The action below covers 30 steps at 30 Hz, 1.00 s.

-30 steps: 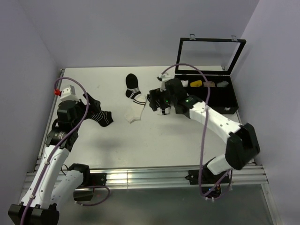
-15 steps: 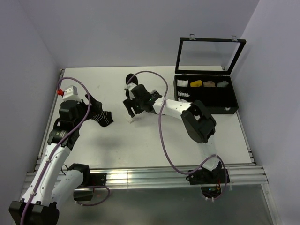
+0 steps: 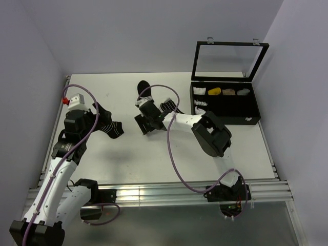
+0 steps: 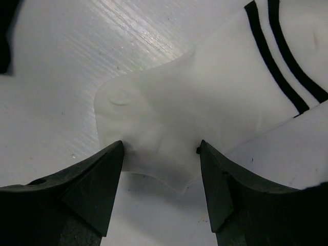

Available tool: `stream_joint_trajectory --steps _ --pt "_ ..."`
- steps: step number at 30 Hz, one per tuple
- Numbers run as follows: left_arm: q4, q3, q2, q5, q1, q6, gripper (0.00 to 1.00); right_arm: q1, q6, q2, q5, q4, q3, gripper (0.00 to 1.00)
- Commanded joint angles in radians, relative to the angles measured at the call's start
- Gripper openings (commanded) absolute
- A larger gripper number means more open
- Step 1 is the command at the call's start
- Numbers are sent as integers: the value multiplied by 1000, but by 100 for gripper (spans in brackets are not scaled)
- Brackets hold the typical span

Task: Roll the socks
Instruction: Move the sock to the center of the board.

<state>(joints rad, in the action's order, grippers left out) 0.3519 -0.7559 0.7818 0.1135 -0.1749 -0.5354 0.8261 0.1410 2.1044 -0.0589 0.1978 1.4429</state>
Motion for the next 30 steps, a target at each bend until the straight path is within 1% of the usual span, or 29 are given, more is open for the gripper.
stream_joint_trajectory --steps 1,7,13,16,20,22,25,28,30 --pt "-34 4 -21 -1 -5 11 99 22 75 -24 -67 61 -71 68" --pt "-37 9 -35 -17 -5 6 99 45 172 -112 -68 120 -194 68" --pt "-39 9 -53 -20 -14 5 99 87 324 -155 -95 227 -239 70" --pt "-36 10 -62 -17 -23 6 99 113 391 -146 -104 253 -231 71" --pt "-33 10 -81 -8 -32 5 99 154 439 -130 -136 313 -162 72" --pt "-28 9 -93 -5 -37 3 99 171 440 -144 -136 324 -122 73" --pt "-24 7 -108 6 -43 -1 99 194 416 -219 -159 328 -78 73" --pt "-21 7 -118 26 -44 -5 99 209 349 -289 -160 315 -76 73" --pt "-18 4 -121 32 -44 -6 100 215 261 -320 -130 282 -114 73"
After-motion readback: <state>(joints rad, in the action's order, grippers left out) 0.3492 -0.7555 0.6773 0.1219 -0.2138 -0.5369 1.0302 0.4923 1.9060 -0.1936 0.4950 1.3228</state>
